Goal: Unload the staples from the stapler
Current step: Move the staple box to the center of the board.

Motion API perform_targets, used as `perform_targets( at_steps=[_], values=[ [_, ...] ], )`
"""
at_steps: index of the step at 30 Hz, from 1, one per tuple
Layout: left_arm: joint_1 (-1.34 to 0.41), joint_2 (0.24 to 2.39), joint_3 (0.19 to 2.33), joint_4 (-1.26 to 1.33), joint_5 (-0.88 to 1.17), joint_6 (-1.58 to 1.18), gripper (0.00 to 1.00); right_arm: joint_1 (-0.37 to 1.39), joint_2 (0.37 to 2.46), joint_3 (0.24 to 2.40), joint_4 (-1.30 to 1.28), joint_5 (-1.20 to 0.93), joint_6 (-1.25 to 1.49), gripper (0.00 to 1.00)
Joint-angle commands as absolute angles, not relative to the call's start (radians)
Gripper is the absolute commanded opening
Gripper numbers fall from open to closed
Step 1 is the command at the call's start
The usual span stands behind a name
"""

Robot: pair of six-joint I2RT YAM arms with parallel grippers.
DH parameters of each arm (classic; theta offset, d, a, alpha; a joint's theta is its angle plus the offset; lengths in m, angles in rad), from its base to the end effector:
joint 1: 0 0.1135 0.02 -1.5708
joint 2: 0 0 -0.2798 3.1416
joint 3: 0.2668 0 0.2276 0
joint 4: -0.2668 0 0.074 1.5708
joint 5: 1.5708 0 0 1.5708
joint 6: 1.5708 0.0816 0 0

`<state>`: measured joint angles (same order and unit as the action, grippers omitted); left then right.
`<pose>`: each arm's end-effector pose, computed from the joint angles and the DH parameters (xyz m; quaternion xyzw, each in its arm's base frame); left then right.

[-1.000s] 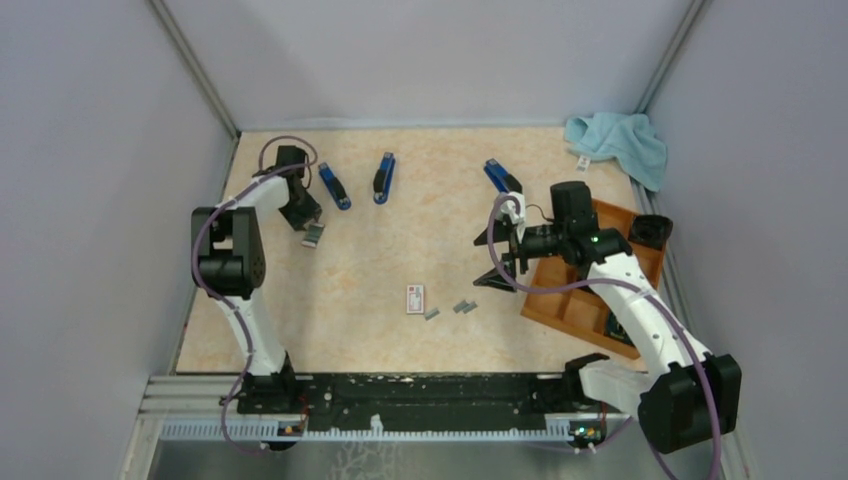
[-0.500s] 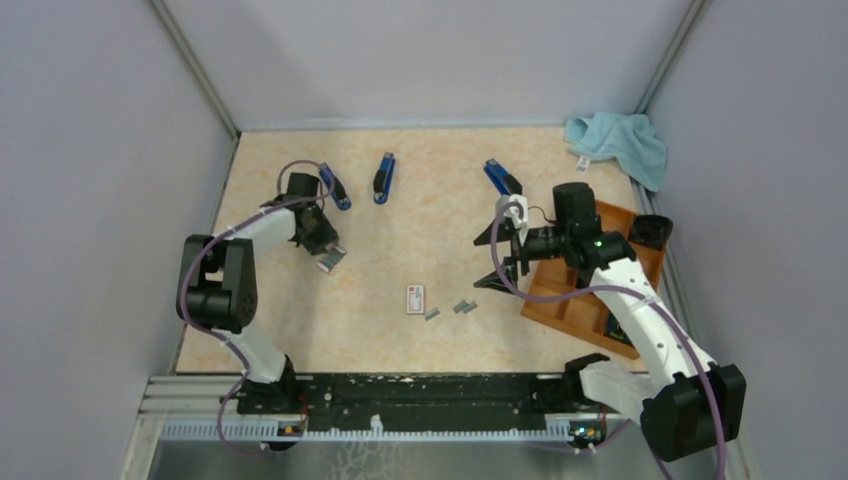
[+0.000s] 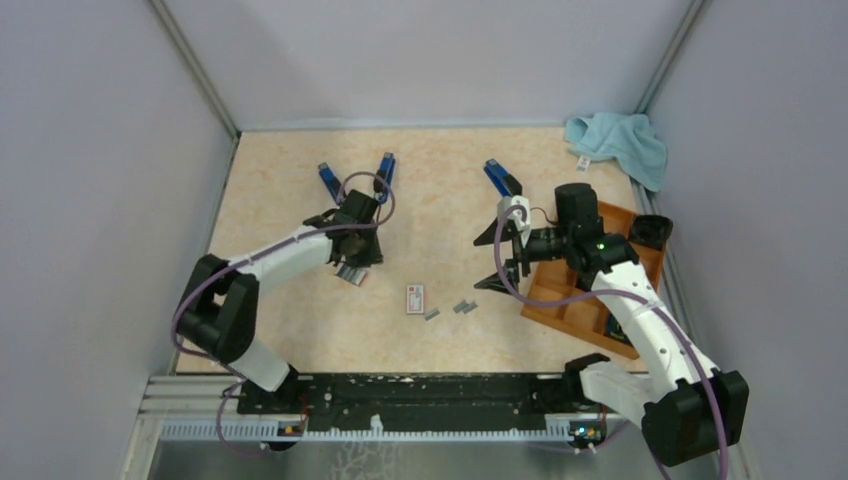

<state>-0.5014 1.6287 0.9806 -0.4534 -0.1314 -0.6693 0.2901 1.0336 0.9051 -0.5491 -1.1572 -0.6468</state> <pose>0.2836 -0.1432 0.1700 -0.0966 0.9658 -0.0750 0.2287 0.1563 0.1246 0.3183 -0.5517 0.5671 0.4212 0.4434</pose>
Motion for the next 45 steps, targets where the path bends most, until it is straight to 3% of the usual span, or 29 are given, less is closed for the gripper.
perform_targets(
  at_steps=[1, 6, 9, 11, 14, 18, 27, 37, 45],
  values=[
    [-0.535, 1.44, 0.963, -0.421, -0.203, -0.573, 0.41, 0.299, 1.006, 0.953, -0.542, -1.211, -0.666, 0.92],
    [-0.528, 1.232, 0.754, -0.214, -0.241, -0.416, 0.48, 0.299, 1.005, 0.948, -0.537, -1.219, -0.667, 0.92],
    [-0.48, 1.146, 0.65, -0.194, -0.295, -0.449, 0.72, 0.299, 1.007, 0.946, -0.533, -1.223, -0.662, 0.92],
    [-0.406, 1.065, 0.562, -0.109, -0.203, -0.447, 0.81, 0.3, 1.009, 0.945, -0.529, -1.228, -0.66, 0.92],
    [-0.235, 0.99, 0.454, 0.002, -0.024, -0.48, 0.84, 0.3, 1.014, 0.941, -0.525, -1.229, -0.656, 0.92],
    [-0.113, 1.039, 0.447, 0.017, 0.081, -0.501, 0.83, 0.299, 1.017, 0.94, -0.523, -1.23, -0.654, 0.92],
    [-0.048, 1.257, 0.491, 0.055, 0.277, -0.506, 0.61, 0.3, 1.019, 0.937, -0.522, -1.226, -0.658, 0.92],
    [-0.046, 1.284, 0.495, 0.055, 0.284, -0.494, 0.56, 0.3, 1.017, 0.937, -0.522, -1.227, -0.655, 0.92],
    [-0.047, 1.329, 0.508, 0.062, 0.34, -0.488, 0.47, 0.3, 1.014, 0.936, -0.519, -1.23, -0.654, 0.92]
  ],
)
